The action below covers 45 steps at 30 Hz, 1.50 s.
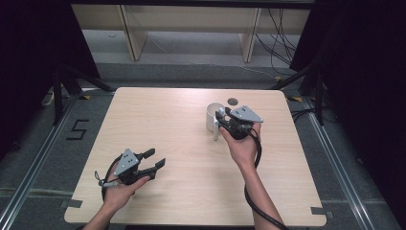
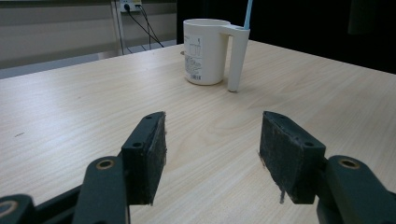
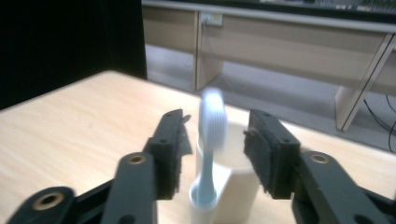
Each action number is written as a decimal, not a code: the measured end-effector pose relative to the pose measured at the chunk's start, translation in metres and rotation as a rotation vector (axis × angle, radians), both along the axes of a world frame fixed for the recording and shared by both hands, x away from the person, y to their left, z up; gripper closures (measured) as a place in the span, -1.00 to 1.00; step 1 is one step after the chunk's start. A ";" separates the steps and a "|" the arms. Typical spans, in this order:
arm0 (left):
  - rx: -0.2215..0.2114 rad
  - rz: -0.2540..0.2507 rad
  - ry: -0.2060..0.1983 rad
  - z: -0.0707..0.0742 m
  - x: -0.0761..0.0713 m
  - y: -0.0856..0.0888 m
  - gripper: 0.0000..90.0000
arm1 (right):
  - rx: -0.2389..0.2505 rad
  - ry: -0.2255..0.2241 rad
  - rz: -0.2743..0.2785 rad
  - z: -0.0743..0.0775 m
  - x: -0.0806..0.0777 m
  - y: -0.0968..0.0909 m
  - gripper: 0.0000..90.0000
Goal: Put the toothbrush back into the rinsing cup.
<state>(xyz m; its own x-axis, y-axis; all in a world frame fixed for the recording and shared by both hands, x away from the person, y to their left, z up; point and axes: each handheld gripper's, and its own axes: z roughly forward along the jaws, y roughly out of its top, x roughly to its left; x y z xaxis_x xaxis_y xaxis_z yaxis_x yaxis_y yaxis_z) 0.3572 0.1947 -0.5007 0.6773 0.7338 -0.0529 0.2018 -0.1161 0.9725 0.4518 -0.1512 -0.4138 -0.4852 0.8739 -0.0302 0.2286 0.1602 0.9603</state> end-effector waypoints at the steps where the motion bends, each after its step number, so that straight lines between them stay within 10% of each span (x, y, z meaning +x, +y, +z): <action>1: 0.000 0.000 -0.001 0.000 0.000 0.000 -0.09 | 0.000 0.006 -0.003 -0.003 -0.001 -0.001 0.18; 13: 0.000 0.008 0.004 -0.003 0.000 0.001 -0.10 | -0.039 0.067 0.020 -0.026 -0.020 -0.016 0.03; 27: -0.013 0.045 0.009 -0.008 0.002 0.009 -0.15 | -0.092 0.197 0.010 -0.057 -0.076 -0.065 -0.06; 45: -0.026 0.101 -0.001 -0.013 0.003 0.023 -0.17 | -0.037 0.176 -0.091 -0.081 -0.128 -0.118 -0.06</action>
